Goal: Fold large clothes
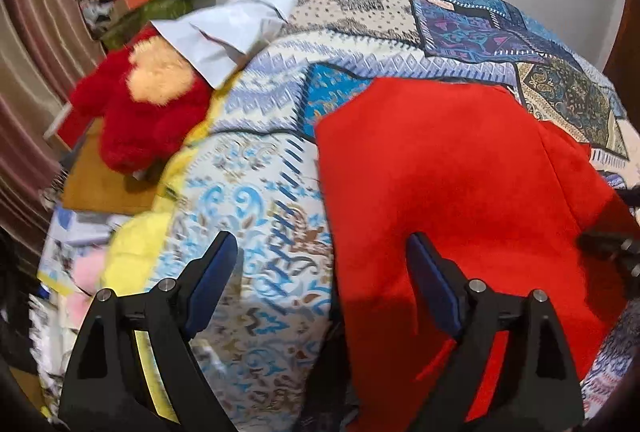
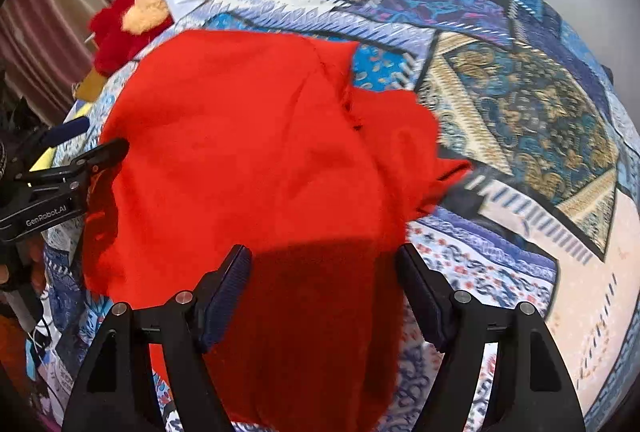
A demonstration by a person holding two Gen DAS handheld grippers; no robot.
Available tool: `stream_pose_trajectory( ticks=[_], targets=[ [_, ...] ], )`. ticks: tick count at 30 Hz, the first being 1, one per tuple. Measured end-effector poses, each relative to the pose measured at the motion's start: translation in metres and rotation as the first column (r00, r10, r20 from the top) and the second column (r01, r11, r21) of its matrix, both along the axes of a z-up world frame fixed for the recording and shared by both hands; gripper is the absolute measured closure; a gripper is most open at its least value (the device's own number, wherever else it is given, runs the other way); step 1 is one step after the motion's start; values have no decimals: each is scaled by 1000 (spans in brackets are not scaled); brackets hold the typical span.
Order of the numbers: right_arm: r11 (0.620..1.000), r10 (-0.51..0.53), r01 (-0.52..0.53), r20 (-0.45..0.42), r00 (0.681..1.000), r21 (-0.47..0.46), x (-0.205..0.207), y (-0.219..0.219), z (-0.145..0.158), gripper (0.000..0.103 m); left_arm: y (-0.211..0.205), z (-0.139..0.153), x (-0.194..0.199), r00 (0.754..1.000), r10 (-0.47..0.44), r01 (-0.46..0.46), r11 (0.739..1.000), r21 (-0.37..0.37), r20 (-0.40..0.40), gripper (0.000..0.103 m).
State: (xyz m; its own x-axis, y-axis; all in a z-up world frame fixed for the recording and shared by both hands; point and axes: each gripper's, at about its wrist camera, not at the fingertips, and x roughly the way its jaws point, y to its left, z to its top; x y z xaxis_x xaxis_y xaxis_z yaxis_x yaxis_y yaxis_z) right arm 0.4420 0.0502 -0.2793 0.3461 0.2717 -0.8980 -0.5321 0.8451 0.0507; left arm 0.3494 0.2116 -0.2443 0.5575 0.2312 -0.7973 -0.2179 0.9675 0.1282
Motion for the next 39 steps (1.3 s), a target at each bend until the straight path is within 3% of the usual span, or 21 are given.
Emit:
stream_pose_trajectory(
  ticks=[4,10,15,21,24,29,33,35,39],
  targets=[
    [999,-38,36,85,996,23,-20,-26,33,30,-4,27,-15,999,23,-27,993,113,36,16],
    [989,-75,35,272,959,147,-79,-66,115,30,-14,102,-62,977,1,-25,994,110,212,16],
    [967,-119,-1,456,882,255,-149,-92,186,30,-32,172,-114,920,-36,21,999,44,390,16],
    [924,-180,-71,590,787,377,-233,-115,253,30,-66,236,-182,816,-109,103,994,43,568,16],
    [899,-213,-99,623,753,427,-270,-129,273,30,-82,257,-217,762,-132,138,990,40,634,16],
    [874,-249,-123,650,717,471,-320,-143,290,30,-102,267,-253,713,-147,162,986,44,685,16],
    [878,-275,-100,664,695,469,-342,-141,289,24,-113,269,-271,697,-155,192,981,26,700,14],
    [880,-294,-77,664,687,469,-350,-140,285,12,-118,269,-278,692,-152,187,982,28,706,12],
    [897,-296,-39,665,686,440,-360,-139,276,9,-125,264,-283,692,-144,174,984,31,707,2]
  ],
)
